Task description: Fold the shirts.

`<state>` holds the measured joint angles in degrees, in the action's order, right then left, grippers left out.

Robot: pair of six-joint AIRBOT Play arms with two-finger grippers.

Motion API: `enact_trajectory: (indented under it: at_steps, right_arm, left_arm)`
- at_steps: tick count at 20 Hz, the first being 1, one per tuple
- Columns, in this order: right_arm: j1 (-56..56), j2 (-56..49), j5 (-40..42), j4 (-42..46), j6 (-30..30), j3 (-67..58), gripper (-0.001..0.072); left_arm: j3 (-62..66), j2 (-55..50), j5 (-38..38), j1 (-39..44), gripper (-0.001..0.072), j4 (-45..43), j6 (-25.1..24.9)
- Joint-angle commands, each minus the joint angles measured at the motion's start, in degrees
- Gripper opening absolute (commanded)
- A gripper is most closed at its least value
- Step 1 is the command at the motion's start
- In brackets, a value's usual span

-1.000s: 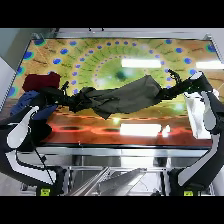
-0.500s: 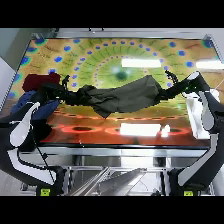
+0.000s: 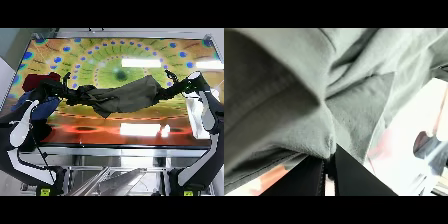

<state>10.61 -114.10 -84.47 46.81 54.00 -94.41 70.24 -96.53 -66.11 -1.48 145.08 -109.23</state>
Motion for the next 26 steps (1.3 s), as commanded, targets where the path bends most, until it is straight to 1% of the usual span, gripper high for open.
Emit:
enact_trajectory:
  at_steps: [1,4,5,6,8,10,12,13,16,17,18,19,20,22,23,24,25,26]
  right_arm:
    - [0.02,2.40,-4.37,-3.58,-0.02,-0.09,0.0027]
    - [0.17,10.12,-5.25,-7.08,-0.35,-0.24,0.0027]
    - [0.44,13.64,-5.38,-8.63,-0.46,-0.59,0.0027]
    - [1.05,17.81,-5.40,-11.17,-0.46,-1.33,0.0027]
    - [3.30,26.88,-4.46,-18.99,-1.20,-3.37,0.0027]
    - [6.54,37.38,0.02,-25.33,-2.82,-5.60,0.0027]
    - [10.03,47.82,7.21,-25.81,-3.32,-8.20,0.0027]
    - [11.72,52.43,10.88,-25.81,-3.67,-9.14,0.0027]
    - [16.48,64.13,20.39,-24.37,-4.98,-11.72,0.0027]
    - [17.70,66.82,22.69,-22.51,-4.94,-12.57,0.0027]
    - [18.82,68.98,24.41,-20.37,-4.48,-13.22,0.0027]
    - [19.87,70.82,25.64,-18.73,-4.48,-13.51,0.0027]
    - [20.52,71.93,25.81,-18.03,-4.42,-13.53,0.0027]
    - [20.85,72.08,24.48,-17.11,-2.01,-13.51,0.0027]
    - [20.83,70.62,22.47,-17.29,-1.42,-13.51,0.0027]
    - [20.83,68.74,20.24,-17.42,-0.17,-13.49,0.0027]
    - [20.79,65.83,17.40,-17.42,2.29,-13.11,0.0026]
    - [20.50,62.86,14.69,-17.46,4.44,-12.09,0.0026]
  left_arm:
    - [0.13,2.56,-1.75,-0.07,0.0024,0.39,-0.02]
    - [0.15,10.82,-4.22,-1.40,0.0024,0.98,-0.92]
    - [0.15,14.64,-5.60,-2.67,0.0023,2.99,-0.94]
    - [0.15,18.40,-7.02,-4.31,0.0024,6.88,-1.77]
    - [0.68,27.47,-8.02,-8.66,0.0024,13.77,-5.62]
    - [5.27,36.94,-7.93,-13.33,0.0024,13.60,-9.90]
    - [11.54,45.97,-4.66,-18.56,0.0024,13.73,-9.22]
    - [15.34,49.90,-2.10,-21.44,0.0024,13.70,-8.04]
    - [26.91,57.59,6.08,-30.95,0.0024,13.42,-7.28]
    - [30.88,59.19,8.94,-34.75,0.0023,12.96,-7.26]
    - [34.53,59.98,10.14,-38.14,0.0023,12.02,-7.23]
    - [37.99,60.06,9.68,-41.29,0.0023,12.02,-6.19]
    - [41.55,59.25,7.28,-44.17,0.0023,12.00,-4.52]
    - [47.08,55.54,-1.68,-48.28,0.0023,12.15,-1.05]
    - [47.78,53.07,-5.25,-48.98,0.0023,12.63,0.96]
    - [46.88,50.88,-6.86,-48.39,0.0023,13.03,1.79]
    - [44.50,48.70,-7.96,-46.64,0.0023,13.60,1.51]
    - [42.10,46.56,-9.60,-43.76,0.0023,13.42,-0.13]
